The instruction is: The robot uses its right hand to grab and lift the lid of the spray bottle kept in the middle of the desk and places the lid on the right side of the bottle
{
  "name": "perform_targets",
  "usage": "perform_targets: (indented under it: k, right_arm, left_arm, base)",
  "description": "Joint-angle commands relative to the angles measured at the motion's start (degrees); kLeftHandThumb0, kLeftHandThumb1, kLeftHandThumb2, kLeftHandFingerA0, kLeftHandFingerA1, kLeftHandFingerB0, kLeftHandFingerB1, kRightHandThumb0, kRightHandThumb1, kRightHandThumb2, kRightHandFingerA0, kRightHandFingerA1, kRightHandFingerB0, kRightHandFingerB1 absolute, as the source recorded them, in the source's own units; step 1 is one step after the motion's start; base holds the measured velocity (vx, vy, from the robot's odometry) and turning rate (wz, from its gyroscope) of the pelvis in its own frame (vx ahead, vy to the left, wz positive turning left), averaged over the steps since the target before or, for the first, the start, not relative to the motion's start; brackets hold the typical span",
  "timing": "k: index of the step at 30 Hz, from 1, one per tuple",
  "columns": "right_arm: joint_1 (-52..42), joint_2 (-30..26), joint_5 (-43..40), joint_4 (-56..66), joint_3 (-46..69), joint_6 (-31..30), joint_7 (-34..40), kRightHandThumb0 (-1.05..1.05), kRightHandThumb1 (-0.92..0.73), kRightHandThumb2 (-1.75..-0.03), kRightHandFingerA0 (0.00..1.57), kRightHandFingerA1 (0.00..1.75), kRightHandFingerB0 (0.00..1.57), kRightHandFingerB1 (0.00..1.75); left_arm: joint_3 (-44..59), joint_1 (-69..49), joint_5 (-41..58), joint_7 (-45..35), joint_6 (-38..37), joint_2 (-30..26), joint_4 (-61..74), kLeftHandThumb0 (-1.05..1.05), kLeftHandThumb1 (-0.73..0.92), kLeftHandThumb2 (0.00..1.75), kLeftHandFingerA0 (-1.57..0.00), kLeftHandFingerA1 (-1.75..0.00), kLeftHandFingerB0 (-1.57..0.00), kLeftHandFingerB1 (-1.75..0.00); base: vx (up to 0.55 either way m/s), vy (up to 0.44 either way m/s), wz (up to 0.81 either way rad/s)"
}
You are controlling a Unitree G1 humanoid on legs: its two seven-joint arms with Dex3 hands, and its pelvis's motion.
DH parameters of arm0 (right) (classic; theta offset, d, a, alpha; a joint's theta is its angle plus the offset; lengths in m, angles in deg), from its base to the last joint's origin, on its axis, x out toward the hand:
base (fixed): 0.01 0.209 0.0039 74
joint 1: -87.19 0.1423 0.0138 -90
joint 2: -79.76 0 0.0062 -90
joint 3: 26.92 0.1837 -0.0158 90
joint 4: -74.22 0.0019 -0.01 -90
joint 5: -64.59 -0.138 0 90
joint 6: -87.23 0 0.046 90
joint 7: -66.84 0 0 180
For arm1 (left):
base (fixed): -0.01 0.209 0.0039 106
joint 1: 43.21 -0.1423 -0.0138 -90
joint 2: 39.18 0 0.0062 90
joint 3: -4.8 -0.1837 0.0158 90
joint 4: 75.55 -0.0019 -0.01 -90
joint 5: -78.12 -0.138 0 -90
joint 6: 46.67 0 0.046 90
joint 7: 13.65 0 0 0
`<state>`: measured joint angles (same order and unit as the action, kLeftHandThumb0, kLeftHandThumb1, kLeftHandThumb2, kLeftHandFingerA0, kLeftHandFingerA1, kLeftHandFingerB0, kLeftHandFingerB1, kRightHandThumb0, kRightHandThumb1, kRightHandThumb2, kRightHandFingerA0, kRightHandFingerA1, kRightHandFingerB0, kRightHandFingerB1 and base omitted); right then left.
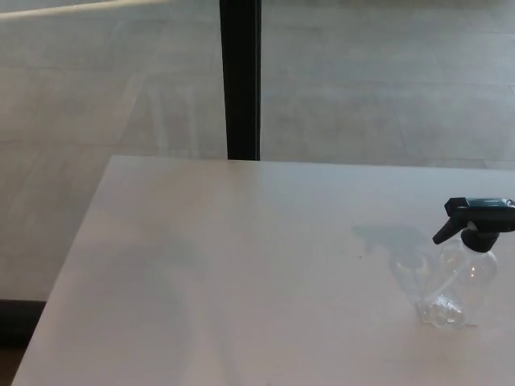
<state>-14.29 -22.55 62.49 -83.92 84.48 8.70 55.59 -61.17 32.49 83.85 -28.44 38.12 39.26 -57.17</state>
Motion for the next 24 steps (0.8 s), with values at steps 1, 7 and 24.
perform_targets:
  k: [1, 7, 24]
  right_arm:
    - [5.77, -7.89, -12.61, -2.90, 13.00, -11.04, 2.89, -0.62, -0.77, -0.62, 0.21, 0.69, 0.02, 0.25]
    - [14.93, -17.69, -19.45, -0.52, 24.47, -12.05, -0.52, -0.53, -0.51, -0.92, 0.02, 0.53, 0.00, 0.35]
    - [27.23, -16.68, -24.64, 54.61, 14.30, -14.19, -14.36, -0.65, -0.67, -0.61, 0.47, 0.41, 0.26, 0.30]
  left_arm:
    - [1.26, 0.33, 2.14, -2.81, -2.33, -1.18, -1.38, -0.80, 0.70, 1.05, -0.53, -0.63, -0.25, -0.50]
    - [2.20, 0.54, 2.94, -3.34, -1.91, -1.01, -0.90, -0.80, 0.69, 1.05, -0.53, -0.63, -0.26, -0.51]
    - [2.12, 1.27, 2.49, -4.98, -2.63, -0.96, -0.34, -0.74, 0.66, 1.05, -0.48, -0.63, -0.25, -0.51]
  base:
    - [0.00, 0.000, 0.00]
    - [0.00, 0.000, 0.00]
    - [0.00, 0.000, 0.00]
